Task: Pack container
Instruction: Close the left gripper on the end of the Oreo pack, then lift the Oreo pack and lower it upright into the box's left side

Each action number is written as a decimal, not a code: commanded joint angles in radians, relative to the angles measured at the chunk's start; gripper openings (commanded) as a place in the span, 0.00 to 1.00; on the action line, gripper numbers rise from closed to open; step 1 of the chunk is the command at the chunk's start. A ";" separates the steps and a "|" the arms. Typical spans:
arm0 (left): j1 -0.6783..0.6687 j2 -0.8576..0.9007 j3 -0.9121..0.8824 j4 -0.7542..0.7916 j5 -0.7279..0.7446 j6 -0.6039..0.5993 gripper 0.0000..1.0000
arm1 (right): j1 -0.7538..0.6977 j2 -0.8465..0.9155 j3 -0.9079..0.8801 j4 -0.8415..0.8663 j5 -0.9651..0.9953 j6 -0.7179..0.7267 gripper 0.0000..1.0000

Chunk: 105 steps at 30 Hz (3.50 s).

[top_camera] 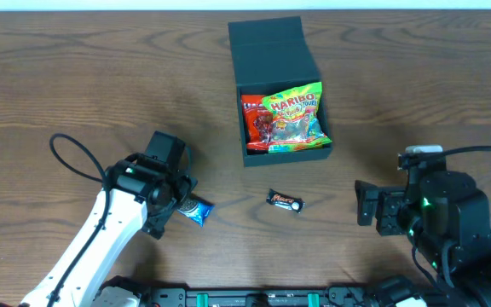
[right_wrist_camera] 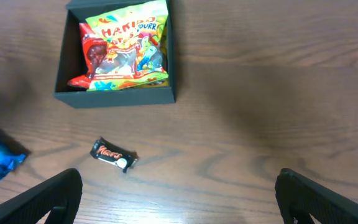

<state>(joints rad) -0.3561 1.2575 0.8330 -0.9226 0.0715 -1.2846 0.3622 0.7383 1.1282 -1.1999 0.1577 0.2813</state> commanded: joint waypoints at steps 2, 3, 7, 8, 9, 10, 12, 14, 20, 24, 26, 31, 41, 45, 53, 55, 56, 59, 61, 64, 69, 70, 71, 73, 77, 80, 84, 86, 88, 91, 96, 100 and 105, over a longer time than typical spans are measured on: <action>0.003 0.031 -0.008 0.020 -0.056 -0.050 0.95 | 0.004 -0.001 0.002 -0.001 0.011 0.010 0.99; 0.003 0.041 -0.008 0.023 -0.064 -0.061 0.95 | 0.004 -0.001 0.002 -0.001 0.011 0.010 0.99; 0.003 0.099 -0.008 0.057 -0.073 -0.062 0.95 | 0.004 -0.001 0.002 -0.001 0.011 0.010 0.99; 0.003 0.121 -0.008 0.068 -0.072 -0.062 0.95 | 0.004 -0.001 0.002 -0.001 0.011 0.010 0.99; 0.003 0.141 -0.008 0.078 -0.071 -0.061 0.95 | 0.004 -0.001 0.002 -0.001 0.011 0.010 0.99; 0.003 0.160 -0.008 0.090 -0.071 -0.054 0.95 | 0.004 -0.001 0.002 -0.001 0.011 0.010 0.99; 0.003 0.196 -0.008 0.118 -0.072 -0.034 0.95 | 0.004 -0.001 0.002 -0.001 0.011 0.010 0.99; 0.003 0.230 -0.008 0.146 -0.072 -0.028 0.95 | 0.004 -0.001 0.002 -0.001 0.010 0.010 0.99; 0.003 0.301 -0.008 0.180 -0.082 -0.019 0.95 | 0.004 -0.001 0.002 -0.001 0.011 0.010 0.99; 0.003 0.327 -0.008 0.201 -0.078 0.007 0.95 | 0.004 -0.001 0.002 -0.001 0.011 0.010 0.99; 0.003 0.328 -0.008 0.204 -0.080 0.006 0.95 | 0.004 -0.001 0.002 -0.001 0.011 0.010 0.99; 0.003 0.329 -0.008 0.209 -0.112 0.007 0.95 | 0.004 -0.001 0.002 -0.001 0.011 0.010 0.99; 0.003 0.334 -0.012 0.207 -0.136 0.025 1.00 | 0.004 -0.001 0.002 -0.001 0.011 0.010 0.99; 0.003 0.342 -0.015 0.202 -0.152 0.024 1.00 | 0.004 -0.001 0.002 -0.001 0.011 0.010 0.99; 0.003 0.344 -0.015 0.202 -0.150 0.024 0.78 | 0.004 -0.001 0.002 -0.001 0.011 0.010 0.99; 0.003 0.348 -0.015 0.202 -0.150 0.024 0.72 | 0.004 -0.001 0.002 -0.001 0.011 0.010 0.99; 0.003 0.350 -0.015 0.202 -0.150 0.024 0.71 | 0.004 -0.001 0.002 -0.001 0.011 0.010 0.99; 0.003 0.357 -0.015 0.202 -0.149 0.024 0.69 | 0.004 -0.001 0.002 -0.001 0.011 0.010 0.99; 0.003 0.358 -0.015 0.201 -0.148 0.024 0.62 | 0.004 -0.001 0.002 -0.001 0.011 0.010 0.99; 0.003 0.358 -0.015 0.201 -0.130 0.021 0.58 | 0.004 -0.001 0.002 -0.001 0.011 0.010 0.99; 0.003 0.358 -0.015 0.201 -0.126 0.021 0.52 | 0.004 -0.001 0.002 -0.001 0.011 0.010 0.99; 0.003 0.358 -0.015 0.201 -0.125 0.021 0.51 | 0.004 -0.001 0.002 -0.001 0.011 0.010 0.99; 0.003 0.358 -0.015 0.201 -0.124 0.021 0.49 | 0.004 -0.001 0.002 -0.001 0.011 0.010 0.99; 0.003 0.358 -0.015 0.201 -0.123 0.021 0.48 | 0.004 -0.001 0.002 -0.001 0.011 0.010 0.99; 0.003 0.358 -0.015 0.201 -0.123 0.021 0.43 | 0.004 -0.001 0.002 -0.001 0.011 0.010 0.99; 0.003 0.358 -0.015 0.201 -0.123 0.021 0.38 | 0.004 -0.001 0.002 -0.001 0.011 0.010 0.99; 0.003 0.358 -0.015 0.201 -0.123 0.021 0.36 | 0.004 -0.001 0.002 -0.001 0.011 0.010 0.99; 0.003 0.358 -0.015 0.201 -0.123 0.021 0.31 | 0.004 -0.001 0.002 -0.001 0.011 0.010 0.99; 0.003 0.358 -0.015 0.201 -0.124 0.021 0.20 | 0.004 -0.001 0.002 -0.001 0.011 0.010 0.99; 0.003 0.358 -0.015 0.201 -0.131 0.021 0.13 | 0.004 -0.001 0.002 -0.001 0.011 0.010 0.99; 0.003 0.358 -0.010 0.200 -0.134 0.040 0.07 | 0.004 -0.001 0.002 -0.001 0.011 0.010 0.99; 0.001 0.350 0.038 0.147 -0.167 0.095 0.06 | 0.004 -0.001 0.002 -0.001 0.010 0.010 0.99; -0.004 0.344 0.230 0.011 -0.232 0.289 0.06 | 0.004 -0.001 0.002 -0.001 0.011 0.010 0.99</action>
<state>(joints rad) -0.3573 1.6016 0.9646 -0.8932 -0.1051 -1.1217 0.3622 0.7383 1.1282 -1.2003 0.1577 0.2813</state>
